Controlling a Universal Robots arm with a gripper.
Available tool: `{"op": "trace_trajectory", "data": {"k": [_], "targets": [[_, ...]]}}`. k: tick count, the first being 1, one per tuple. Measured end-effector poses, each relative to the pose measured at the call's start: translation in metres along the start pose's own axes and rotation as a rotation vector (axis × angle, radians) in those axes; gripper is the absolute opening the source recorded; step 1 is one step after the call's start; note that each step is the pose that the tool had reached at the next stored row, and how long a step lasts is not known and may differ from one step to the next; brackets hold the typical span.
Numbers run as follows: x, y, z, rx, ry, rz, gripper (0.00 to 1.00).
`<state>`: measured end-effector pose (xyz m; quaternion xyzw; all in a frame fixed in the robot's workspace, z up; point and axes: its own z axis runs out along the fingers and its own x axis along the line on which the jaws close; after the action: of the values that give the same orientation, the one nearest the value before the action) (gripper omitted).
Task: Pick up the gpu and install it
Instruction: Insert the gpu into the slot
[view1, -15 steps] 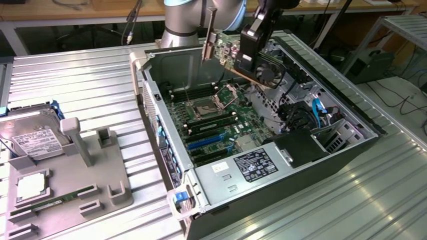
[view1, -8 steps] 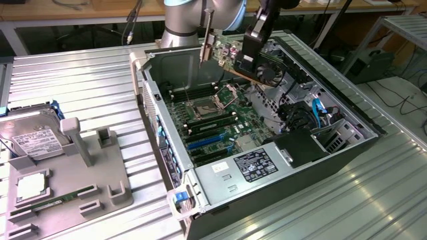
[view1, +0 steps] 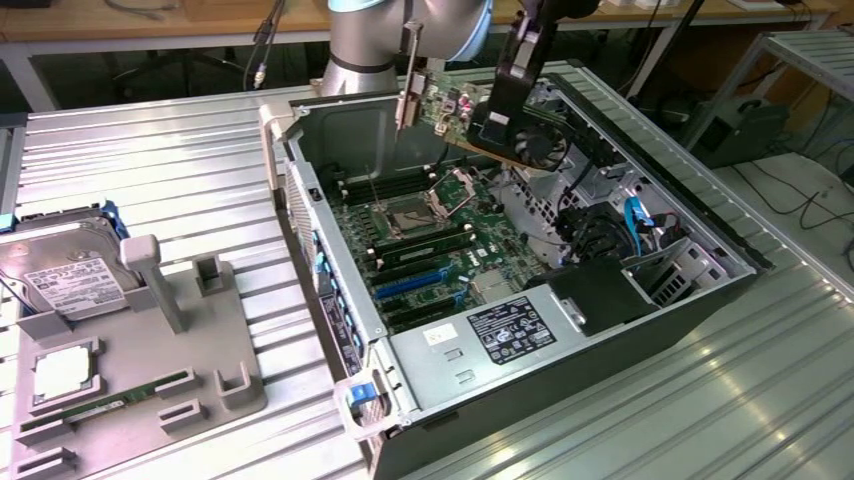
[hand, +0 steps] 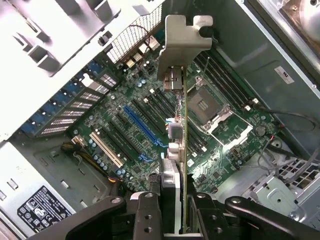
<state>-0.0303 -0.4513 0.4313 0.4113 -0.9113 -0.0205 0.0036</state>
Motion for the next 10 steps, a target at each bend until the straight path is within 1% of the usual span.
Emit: {"op": "trace_trajectory", "data": {"k": [10], "targets": [[0.0,0.0,0.0,-0.0013,0.0043,-0.11,0.28]]}}
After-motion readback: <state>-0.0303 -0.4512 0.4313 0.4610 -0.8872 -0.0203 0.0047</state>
